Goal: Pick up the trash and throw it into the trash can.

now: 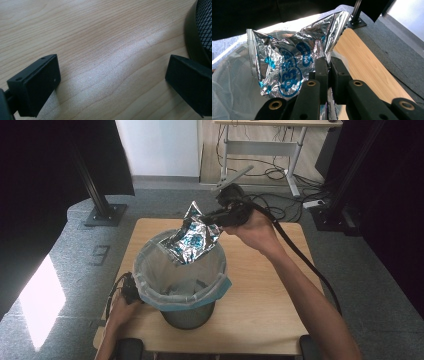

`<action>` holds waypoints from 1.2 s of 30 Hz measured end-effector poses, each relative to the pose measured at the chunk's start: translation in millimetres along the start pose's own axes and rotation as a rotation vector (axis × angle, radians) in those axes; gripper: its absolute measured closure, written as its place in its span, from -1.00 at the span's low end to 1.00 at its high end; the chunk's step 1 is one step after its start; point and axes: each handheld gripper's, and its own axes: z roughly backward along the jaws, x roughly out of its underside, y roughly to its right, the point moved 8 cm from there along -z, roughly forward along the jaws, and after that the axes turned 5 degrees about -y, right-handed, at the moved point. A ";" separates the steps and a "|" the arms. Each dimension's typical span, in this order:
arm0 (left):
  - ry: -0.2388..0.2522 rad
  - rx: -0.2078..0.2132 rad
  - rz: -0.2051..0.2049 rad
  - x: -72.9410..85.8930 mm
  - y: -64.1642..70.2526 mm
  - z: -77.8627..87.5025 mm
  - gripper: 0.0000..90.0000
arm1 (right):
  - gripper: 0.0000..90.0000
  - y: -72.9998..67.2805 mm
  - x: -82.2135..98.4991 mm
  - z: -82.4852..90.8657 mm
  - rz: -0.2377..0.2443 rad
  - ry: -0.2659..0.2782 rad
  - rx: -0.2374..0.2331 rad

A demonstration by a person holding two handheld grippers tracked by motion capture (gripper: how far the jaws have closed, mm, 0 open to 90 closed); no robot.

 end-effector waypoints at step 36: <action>0.000 0.000 0.000 0.0 0.0 0.0 -1.00 | -0.90 -2.1 28.5 -63.3 0.097 -0.072 0.003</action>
